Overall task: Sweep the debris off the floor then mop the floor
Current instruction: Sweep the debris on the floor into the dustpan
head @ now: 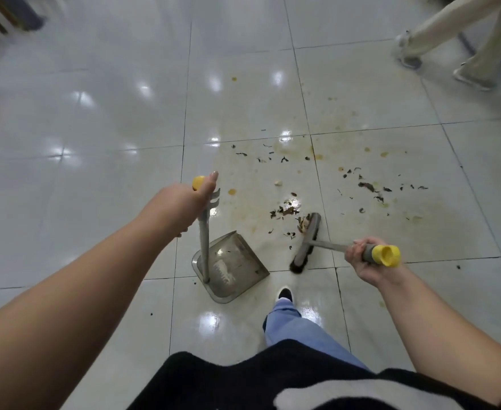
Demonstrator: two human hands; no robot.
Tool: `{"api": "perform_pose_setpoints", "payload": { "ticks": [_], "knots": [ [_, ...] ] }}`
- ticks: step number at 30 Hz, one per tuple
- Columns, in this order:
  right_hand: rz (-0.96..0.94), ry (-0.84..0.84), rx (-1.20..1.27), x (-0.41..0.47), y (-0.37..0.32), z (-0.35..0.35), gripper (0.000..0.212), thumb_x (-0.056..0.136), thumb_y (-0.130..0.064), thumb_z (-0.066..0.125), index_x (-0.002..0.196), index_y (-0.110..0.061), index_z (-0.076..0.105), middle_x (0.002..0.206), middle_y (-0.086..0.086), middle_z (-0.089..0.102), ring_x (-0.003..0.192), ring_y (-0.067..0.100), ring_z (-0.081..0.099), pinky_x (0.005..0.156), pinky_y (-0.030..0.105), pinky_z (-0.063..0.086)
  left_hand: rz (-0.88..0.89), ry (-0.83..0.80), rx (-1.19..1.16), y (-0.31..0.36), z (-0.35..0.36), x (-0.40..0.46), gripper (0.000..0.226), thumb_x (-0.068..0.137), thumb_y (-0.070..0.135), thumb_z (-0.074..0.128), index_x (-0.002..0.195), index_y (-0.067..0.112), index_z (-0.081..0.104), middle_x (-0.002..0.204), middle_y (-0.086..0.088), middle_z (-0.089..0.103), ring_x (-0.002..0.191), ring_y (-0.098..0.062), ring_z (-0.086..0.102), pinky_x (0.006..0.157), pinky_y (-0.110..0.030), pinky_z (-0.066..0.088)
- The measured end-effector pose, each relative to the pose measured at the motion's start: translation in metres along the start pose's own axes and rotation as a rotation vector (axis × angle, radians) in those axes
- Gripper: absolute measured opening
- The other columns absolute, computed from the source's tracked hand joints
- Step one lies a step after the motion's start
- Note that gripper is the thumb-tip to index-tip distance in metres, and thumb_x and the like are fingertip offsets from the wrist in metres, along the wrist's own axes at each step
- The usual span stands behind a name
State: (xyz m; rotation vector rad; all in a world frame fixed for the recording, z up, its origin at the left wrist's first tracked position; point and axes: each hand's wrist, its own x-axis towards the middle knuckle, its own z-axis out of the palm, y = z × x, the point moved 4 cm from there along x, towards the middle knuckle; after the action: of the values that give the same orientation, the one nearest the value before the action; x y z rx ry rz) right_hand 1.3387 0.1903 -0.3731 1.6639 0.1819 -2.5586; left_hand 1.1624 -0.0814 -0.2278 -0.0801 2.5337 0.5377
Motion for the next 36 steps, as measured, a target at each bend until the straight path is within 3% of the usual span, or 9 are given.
{"api": "perform_pose_setpoints", "payload": {
  "ticks": [4,11,15,19,27,28,30,32,36],
  "knots": [
    [0.047,-0.061,0.049,0.02,-0.019,0.034,0.039,0.041,0.018,0.06,0.069,-0.003,0.044,0.044,0.01,0.043,0.026,0.009,0.045,0.033,0.011,0.042,-0.015,0.011,0.013,0.018,-0.006,0.023,0.073,0.085,0.07,0.027,0.058,0.007,0.051,0.058,-0.01,0.05,0.049,-0.022,0.048,0.044,-0.025,0.036],
    [0.062,-0.058,-0.016,0.028,-0.021,0.079,0.028,0.053,0.008,0.051,0.068,-0.012,0.037,0.041,0.005,0.041,0.026,0.008,0.044,0.031,0.011,0.041,-0.035,-0.001,-0.073,0.034,-0.013,0.049,0.073,0.083,0.071,0.031,0.053,0.008,0.051,0.058,-0.008,0.048,0.048,-0.022,0.045,0.048,-0.024,0.035],
    [0.137,-0.085,-0.245,0.007,0.001,0.082,0.045,0.031,0.017,0.065,0.061,-0.007,0.041,0.039,0.006,0.041,0.023,0.008,0.043,0.029,0.011,0.039,-0.066,-0.007,-0.058,0.026,-0.031,0.06,0.072,0.082,0.073,0.03,0.062,0.006,0.048,0.06,-0.009,0.047,0.049,-0.022,0.044,0.047,-0.024,0.035],
    [0.15,-0.054,-0.359,-0.003,0.024,0.09,0.012,0.063,-0.001,0.042,0.065,-0.011,0.035,0.037,0.005,0.041,0.023,0.006,0.042,0.028,0.009,0.037,-0.064,0.022,-0.053,0.002,-0.058,0.065,0.073,0.08,0.075,0.029,0.063,0.007,0.047,0.06,-0.009,0.046,0.05,-0.022,0.043,0.047,-0.025,0.034],
    [0.155,-0.15,-0.37,0.007,0.101,0.159,0.013,0.078,0.001,0.037,0.07,-0.009,0.037,0.041,0.005,0.04,0.024,0.006,0.042,0.028,0.01,0.039,-0.009,0.065,-0.06,-0.062,-0.118,0.068,0.069,0.085,0.069,0.03,0.063,0.007,0.047,0.061,-0.01,0.047,0.051,-0.023,0.044,0.049,-0.026,0.036],
    [0.161,-0.174,-0.357,0.008,0.111,0.169,0.015,0.076,0.004,0.045,0.072,-0.009,0.038,0.041,0.005,0.04,0.025,0.007,0.042,0.029,0.01,0.039,-0.004,0.075,-0.053,-0.072,-0.125,0.07,0.068,0.085,0.069,0.03,0.063,0.007,0.047,0.061,-0.009,0.047,0.051,-0.023,0.044,0.049,-0.026,0.036],
    [0.165,-0.238,-0.321,0.012,0.127,0.187,0.052,0.039,0.019,0.071,0.074,-0.006,0.041,0.043,0.005,0.04,0.025,0.008,0.043,0.029,0.011,0.04,-0.012,0.096,-0.042,-0.091,-0.14,0.075,0.068,0.085,0.069,0.03,0.062,0.007,0.048,0.06,-0.009,0.047,0.051,-0.023,0.044,0.049,-0.026,0.035],
    [0.167,-0.309,-0.289,0.017,0.141,0.201,0.079,0.009,0.026,0.072,0.074,-0.007,0.041,0.044,0.004,0.041,0.025,0.008,0.044,0.029,0.012,0.04,-0.007,0.115,-0.023,-0.106,-0.154,0.084,0.07,0.084,0.07,0.031,0.063,0.006,0.049,0.058,-0.009,0.047,0.049,-0.023,0.044,0.048,-0.026,0.035],
    [0.153,-0.343,-0.296,0.027,0.165,0.225,0.081,0.004,0.025,0.072,0.072,-0.007,0.041,0.043,0.003,0.041,0.025,0.008,0.043,0.028,0.012,0.04,0.102,0.157,0.116,-0.127,-0.185,0.112,0.077,0.082,0.073,0.028,0.056,0.004,0.051,0.052,-0.008,0.051,0.044,-0.023,0.049,0.045,-0.024,0.038]
  ]
}}
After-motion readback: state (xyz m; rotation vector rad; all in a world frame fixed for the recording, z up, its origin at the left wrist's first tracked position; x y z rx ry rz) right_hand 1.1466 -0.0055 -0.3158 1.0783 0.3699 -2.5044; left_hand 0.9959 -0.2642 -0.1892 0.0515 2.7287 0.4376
